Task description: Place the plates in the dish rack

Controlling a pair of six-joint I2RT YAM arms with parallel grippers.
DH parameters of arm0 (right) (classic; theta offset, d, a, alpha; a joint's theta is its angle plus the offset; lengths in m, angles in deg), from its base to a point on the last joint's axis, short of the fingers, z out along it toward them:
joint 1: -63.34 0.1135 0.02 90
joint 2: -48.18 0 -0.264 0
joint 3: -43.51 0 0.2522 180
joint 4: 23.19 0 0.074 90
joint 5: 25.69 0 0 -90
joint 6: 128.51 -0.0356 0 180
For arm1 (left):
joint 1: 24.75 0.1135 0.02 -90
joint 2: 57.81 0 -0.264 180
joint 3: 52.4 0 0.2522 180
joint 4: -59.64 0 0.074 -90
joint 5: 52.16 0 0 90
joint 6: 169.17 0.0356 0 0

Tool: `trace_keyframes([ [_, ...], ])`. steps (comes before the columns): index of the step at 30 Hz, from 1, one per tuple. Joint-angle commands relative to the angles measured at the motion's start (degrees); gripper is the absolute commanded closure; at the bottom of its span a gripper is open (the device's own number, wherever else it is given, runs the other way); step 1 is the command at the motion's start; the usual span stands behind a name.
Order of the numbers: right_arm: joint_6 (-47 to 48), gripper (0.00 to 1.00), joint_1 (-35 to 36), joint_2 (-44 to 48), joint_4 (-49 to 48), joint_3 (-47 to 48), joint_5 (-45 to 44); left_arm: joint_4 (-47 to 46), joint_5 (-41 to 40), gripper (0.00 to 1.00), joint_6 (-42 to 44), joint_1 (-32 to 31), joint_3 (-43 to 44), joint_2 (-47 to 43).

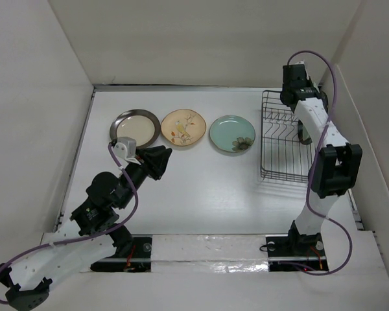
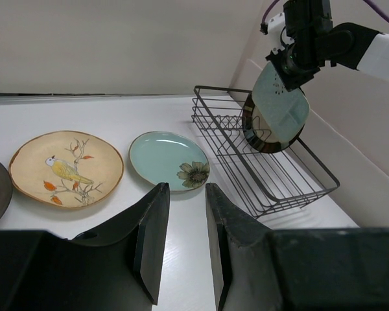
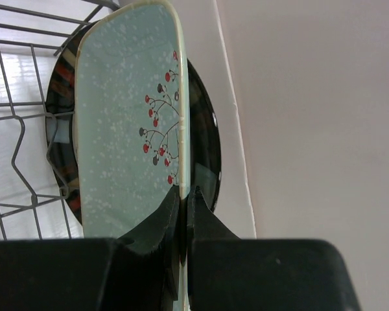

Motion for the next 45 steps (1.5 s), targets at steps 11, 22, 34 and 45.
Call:
trace_keyframes([
  [11, 5.13, 1.0, -2.11, 0.58, -14.13, -5.26, -1.54, -1.74, -0.16, 0.74, 0.51, -0.34, 0.34, -0.38],
  [22, 5.12, 1.0, -0.8, -2.24, -16.68, -7.28, -1.36, -1.83, -0.33, 0.74, 0.51, -0.34, 0.34, -0.82],
  [34, -4.01, 1.0, -1.41, -0.66, -21.95, -15.01, 1.71, -1.83, 0.19, 0.74, 0.33, -0.34, 0.26, -0.47],
  [45, -13.07, 0.46, -1.85, 4.52, -19.85, -14.5, 4.35, -1.92, 0.37, 0.74, 0.33, -0.34, 0.26, -0.21],
])
